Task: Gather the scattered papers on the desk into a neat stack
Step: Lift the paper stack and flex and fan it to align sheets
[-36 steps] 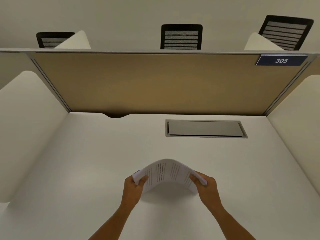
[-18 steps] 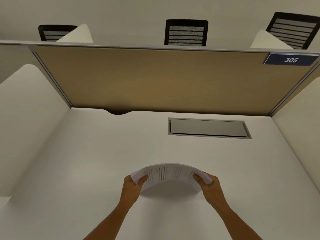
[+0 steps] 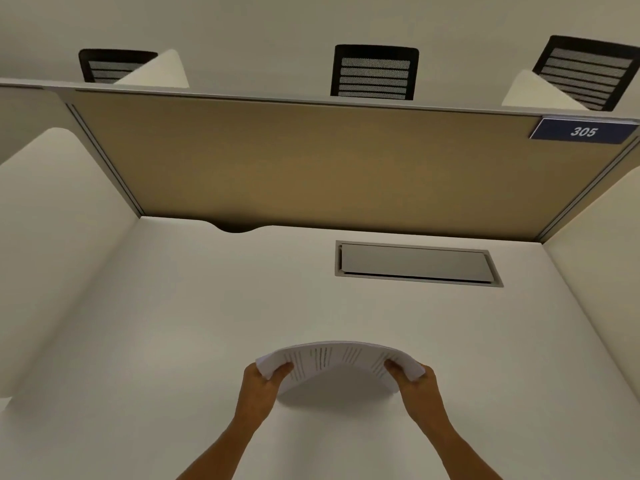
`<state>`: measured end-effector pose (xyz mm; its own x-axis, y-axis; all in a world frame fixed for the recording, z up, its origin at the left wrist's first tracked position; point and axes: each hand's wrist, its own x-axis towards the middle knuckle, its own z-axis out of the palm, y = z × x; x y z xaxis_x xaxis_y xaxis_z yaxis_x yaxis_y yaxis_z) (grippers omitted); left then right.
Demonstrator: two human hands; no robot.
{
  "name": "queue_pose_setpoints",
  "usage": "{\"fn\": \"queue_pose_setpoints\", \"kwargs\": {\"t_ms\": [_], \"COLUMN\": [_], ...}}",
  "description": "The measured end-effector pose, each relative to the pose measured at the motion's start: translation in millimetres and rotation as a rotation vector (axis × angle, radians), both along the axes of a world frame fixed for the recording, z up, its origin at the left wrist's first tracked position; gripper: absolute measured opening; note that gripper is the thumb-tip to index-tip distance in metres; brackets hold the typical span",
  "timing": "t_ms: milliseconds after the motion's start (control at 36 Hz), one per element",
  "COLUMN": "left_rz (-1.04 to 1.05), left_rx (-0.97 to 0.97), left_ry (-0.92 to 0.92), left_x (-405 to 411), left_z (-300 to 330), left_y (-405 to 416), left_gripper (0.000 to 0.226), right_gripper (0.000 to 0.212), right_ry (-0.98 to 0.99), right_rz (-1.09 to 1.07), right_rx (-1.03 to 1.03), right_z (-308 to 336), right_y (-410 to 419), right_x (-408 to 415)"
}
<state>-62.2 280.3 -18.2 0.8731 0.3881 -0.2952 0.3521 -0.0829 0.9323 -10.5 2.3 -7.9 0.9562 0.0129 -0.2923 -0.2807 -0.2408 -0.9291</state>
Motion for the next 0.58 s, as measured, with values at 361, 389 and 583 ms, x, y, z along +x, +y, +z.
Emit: {"fn": "queue_pose_setpoints", "kwargs": {"t_ms": [361, 389, 583], "left_rz": [-0.079, -0.082, -0.070], "left_rx": [-0.024, -0.015, 0.083], "left_ry": [0.016, 0.009, -0.088], "left_x": [5, 5, 1], "left_z": [13, 15, 33], "left_y": [16, 18, 12], "left_gripper": [0.020, 0.019, 0.025], "right_gripper": [0.006, 0.006, 0.007], "right_ry": [-0.034, -0.044, -0.066], "right_rz": [0.083, 0.103, 0.058], "right_rx": [-0.184, -0.183, -0.140], "right_z": [12, 17, 26], "right_y": [0, -1, -2], "right_x": [28, 30, 20]}}
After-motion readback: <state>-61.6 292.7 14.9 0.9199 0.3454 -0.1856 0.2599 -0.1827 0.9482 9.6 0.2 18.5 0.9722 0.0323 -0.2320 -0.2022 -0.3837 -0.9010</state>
